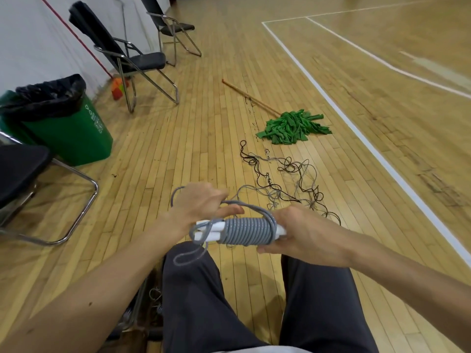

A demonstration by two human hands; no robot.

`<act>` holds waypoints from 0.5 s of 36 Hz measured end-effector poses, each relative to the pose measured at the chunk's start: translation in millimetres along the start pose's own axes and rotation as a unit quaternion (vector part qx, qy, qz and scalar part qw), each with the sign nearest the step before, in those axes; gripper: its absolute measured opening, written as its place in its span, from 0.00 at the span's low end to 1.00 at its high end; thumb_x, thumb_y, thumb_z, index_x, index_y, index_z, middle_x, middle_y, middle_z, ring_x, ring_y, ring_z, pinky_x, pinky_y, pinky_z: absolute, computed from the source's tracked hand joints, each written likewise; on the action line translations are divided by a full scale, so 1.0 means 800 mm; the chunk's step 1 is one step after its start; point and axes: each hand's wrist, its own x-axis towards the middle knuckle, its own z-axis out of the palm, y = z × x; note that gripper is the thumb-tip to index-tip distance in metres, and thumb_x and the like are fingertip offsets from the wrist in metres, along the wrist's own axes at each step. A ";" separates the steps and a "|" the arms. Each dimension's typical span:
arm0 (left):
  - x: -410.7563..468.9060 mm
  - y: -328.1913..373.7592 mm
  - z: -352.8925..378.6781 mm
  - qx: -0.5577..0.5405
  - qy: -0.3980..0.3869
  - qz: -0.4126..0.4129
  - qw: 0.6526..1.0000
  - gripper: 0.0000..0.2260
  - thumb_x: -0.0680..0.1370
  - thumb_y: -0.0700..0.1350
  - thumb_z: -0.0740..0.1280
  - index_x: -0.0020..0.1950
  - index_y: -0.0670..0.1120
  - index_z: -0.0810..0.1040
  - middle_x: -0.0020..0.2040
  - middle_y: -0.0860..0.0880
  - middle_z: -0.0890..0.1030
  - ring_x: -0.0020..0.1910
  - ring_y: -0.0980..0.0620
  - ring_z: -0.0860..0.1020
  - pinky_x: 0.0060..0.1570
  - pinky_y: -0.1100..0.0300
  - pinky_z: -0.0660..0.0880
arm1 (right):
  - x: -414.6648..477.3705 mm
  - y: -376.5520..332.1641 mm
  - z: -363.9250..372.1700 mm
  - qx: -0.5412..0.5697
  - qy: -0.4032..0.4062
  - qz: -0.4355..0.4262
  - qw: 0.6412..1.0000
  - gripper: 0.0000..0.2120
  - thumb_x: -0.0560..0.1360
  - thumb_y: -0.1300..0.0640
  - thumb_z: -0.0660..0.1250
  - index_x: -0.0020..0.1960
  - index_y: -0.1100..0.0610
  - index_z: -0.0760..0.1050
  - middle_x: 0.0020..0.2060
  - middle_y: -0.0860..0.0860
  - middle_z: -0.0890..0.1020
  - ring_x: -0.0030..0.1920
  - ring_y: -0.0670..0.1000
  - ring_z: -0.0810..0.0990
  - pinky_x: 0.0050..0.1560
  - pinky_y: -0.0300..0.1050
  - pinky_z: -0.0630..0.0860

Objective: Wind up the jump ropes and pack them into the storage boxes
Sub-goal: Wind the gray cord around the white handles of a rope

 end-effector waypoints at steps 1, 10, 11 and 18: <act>0.029 -0.049 0.071 -0.057 -0.038 -0.041 0.997 0.36 0.72 0.77 0.42 0.42 0.49 0.73 0.28 0.53 0.70 0.26 0.54 0.65 0.27 0.59 0.64 | 0.001 -0.001 -0.001 0.004 0.002 -0.006 1.000 0.07 0.76 0.51 0.73 0.47 0.43 0.74 0.40 0.44 0.81 0.44 0.43 0.81 0.44 0.36 0.78; -0.046 0.063 0.004 -0.067 0.007 0.093 0.993 0.27 0.79 0.68 0.42 0.46 0.50 0.70 0.33 0.54 0.72 0.32 0.55 0.71 0.37 0.54 0.69 | 0.030 0.035 -0.014 0.213 0.121 0.069 0.967 0.06 0.75 0.57 0.75 0.46 0.55 0.78 0.31 0.48 0.79 0.30 0.47 0.76 0.31 0.41 0.75; -0.050 0.064 0.004 -0.077 0.016 0.073 0.994 0.26 0.80 0.67 0.45 0.48 0.49 0.72 0.33 0.54 0.71 0.31 0.55 0.70 0.37 0.54 0.66 | 0.033 0.046 -0.013 0.220 0.133 0.098 0.961 0.07 0.75 0.57 0.75 0.47 0.58 0.78 0.30 0.48 0.79 0.29 0.47 0.75 0.30 0.41 0.74; -0.057 0.082 0.005 -0.083 0.049 0.085 0.992 0.13 0.85 0.54 0.54 0.47 0.48 0.70 0.32 0.52 0.73 0.29 0.51 0.71 0.36 0.52 0.72 | 0.039 0.094 -0.008 0.218 0.151 0.188 0.946 0.09 0.75 0.59 0.75 0.48 0.63 0.78 0.32 0.52 0.80 0.32 0.50 0.76 0.33 0.44 0.74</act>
